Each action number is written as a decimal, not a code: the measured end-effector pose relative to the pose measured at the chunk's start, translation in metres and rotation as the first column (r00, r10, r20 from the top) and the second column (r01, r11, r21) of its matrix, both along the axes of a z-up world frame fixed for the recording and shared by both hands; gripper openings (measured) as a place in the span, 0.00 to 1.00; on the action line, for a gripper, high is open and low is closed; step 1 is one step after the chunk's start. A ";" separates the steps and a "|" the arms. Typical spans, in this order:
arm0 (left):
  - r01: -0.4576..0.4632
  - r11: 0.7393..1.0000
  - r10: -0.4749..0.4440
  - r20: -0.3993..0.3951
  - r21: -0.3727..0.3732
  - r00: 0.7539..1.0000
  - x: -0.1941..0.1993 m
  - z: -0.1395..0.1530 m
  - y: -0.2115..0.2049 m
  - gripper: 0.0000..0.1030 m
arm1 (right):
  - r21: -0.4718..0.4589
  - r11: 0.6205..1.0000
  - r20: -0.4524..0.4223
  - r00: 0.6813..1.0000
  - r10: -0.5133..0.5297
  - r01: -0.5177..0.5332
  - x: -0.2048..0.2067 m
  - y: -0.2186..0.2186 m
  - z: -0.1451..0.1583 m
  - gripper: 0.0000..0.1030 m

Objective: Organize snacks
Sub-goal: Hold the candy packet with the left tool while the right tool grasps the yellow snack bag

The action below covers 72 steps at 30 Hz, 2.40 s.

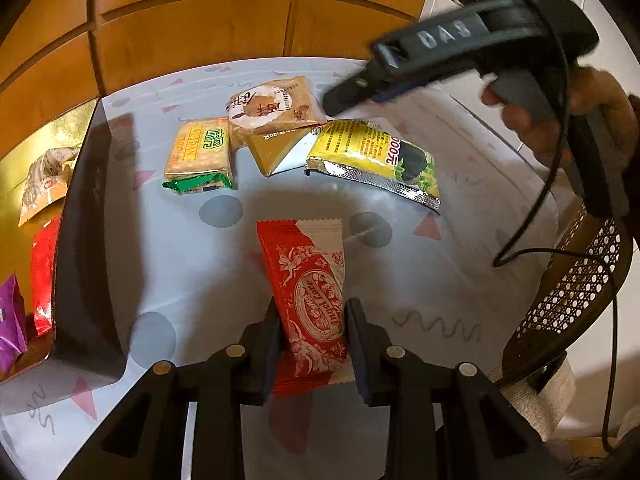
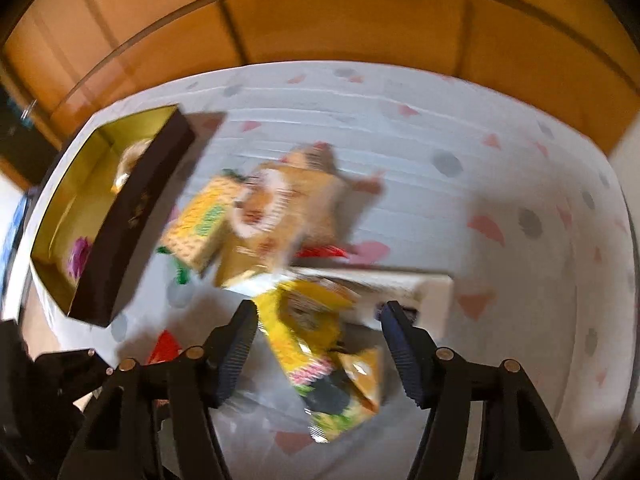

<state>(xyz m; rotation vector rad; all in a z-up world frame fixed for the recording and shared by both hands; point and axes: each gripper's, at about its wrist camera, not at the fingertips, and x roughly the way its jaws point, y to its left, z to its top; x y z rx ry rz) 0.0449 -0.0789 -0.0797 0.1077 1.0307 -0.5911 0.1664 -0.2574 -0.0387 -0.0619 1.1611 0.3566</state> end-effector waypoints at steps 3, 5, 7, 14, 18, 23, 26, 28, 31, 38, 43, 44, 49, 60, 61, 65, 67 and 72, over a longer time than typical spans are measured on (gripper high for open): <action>-0.008 1.000 0.008 -0.011 -0.027 1.000 0.001 0.000 0.002 0.30 | -0.066 0.994 0.044 0.995 0.090 -0.087 0.006 0.026 0.009 0.76; -0.013 0.999 0.012 -0.019 -0.042 1.000 0.001 0.000 0.002 0.30 | -0.115 0.981 0.074 0.983 0.165 -0.156 0.013 0.047 0.015 0.79; -0.017 0.998 0.016 -0.026 -0.055 1.000 0.002 -0.001 0.002 0.30 | -0.151 0.954 0.059 0.961 0.268 -0.257 0.022 0.070 0.016 0.87; -0.025 0.996 0.022 -0.036 -0.082 0.999 0.001 -0.001 0.004 0.30 | -0.444 0.799 -0.082 0.906 0.416 -0.407 0.053 0.118 -0.026 0.86; -0.031 0.995 0.026 -0.045 -0.099 0.999 0.003 -0.003 0.009 0.30 | -0.455 0.809 -0.076 0.921 0.381 -0.373 0.062 0.120 -0.033 0.56; -0.037 0.994 0.033 -0.045 -0.103 0.998 0.005 -0.004 0.010 0.30 | -0.394 0.857 -0.034 0.938 0.346 -0.331 0.054 0.115 -0.014 0.06; -0.040 0.994 0.035 -0.045 -0.104 0.998 0.004 -0.001 0.009 0.30 | -0.370 0.892 -0.010 0.961 0.277 -0.261 0.055 0.094 -0.003 0.06; -0.044 0.993 0.039 -0.047 -0.106 0.998 0.004 -0.002 0.009 0.30 | -0.289 0.936 -0.027 0.979 0.204 -0.202 0.058 0.072 0.001 0.06; -0.044 0.994 0.039 -0.046 -0.103 0.998 0.002 -0.002 0.011 0.30 | -0.281 0.953 -0.044 0.993 0.108 -0.116 0.060 0.042 -0.004 0.17; -0.044 0.994 0.040 -0.044 -0.100 0.998 0.001 -0.001 0.012 0.30 | -0.269 0.963 -0.077 0.997 0.001 -0.022 0.046 0.001 -0.021 0.35; -0.049 0.993 0.044 -0.051 -0.104 0.998 0.002 -0.002 0.011 0.30 | -0.278 0.960 -0.135 0.991 -0.011 -0.027 0.035 -0.009 -0.037 0.41; -0.049 0.993 0.044 -0.051 -0.103 0.998 0.002 -0.002 0.011 0.30 | -0.274 0.961 -0.144 0.990 -0.004 -0.036 0.031 -0.009 -0.041 0.41; -0.053 0.993 0.048 -0.054 -0.103 0.997 0.003 -0.002 0.010 0.30 | -0.190 0.981 -0.167 0.986 -0.009 -0.023 0.010 -0.013 -0.044 0.41; -0.053 0.993 0.047 -0.057 -0.106 0.997 0.003 -0.002 0.011 0.30 | -0.107 0.994 -0.135 0.991 -0.022 0.007 -0.036 -0.008 -0.012 0.62; -0.053 0.993 0.047 -0.058 -0.107 0.997 0.003 -0.002 0.011 0.30 | -0.067 0.997 -0.119 0.992 -0.035 0.027 -0.043 -0.009 -0.005 0.71; -0.051 0.994 0.046 -0.052 -0.101 0.998 0.003 -0.002 0.009 0.30 | 0.003 0.994 -0.059 0.993 -0.106 0.106 -0.065 -0.012 0.010 0.75; -0.056 0.993 0.051 -0.047 -0.106 0.998 0.003 -0.001 0.009 0.29 | 0.048 0.993 -0.048 0.993 -0.105 0.107 -0.072 -0.005 0.009 0.75; -0.062 0.993 0.059 -0.036 -0.096 0.998 -0.003 0.005 0.014 0.29 | 0.008 0.998 -0.024 0.998 -0.063 0.063 -0.065 0.020 -0.008 0.41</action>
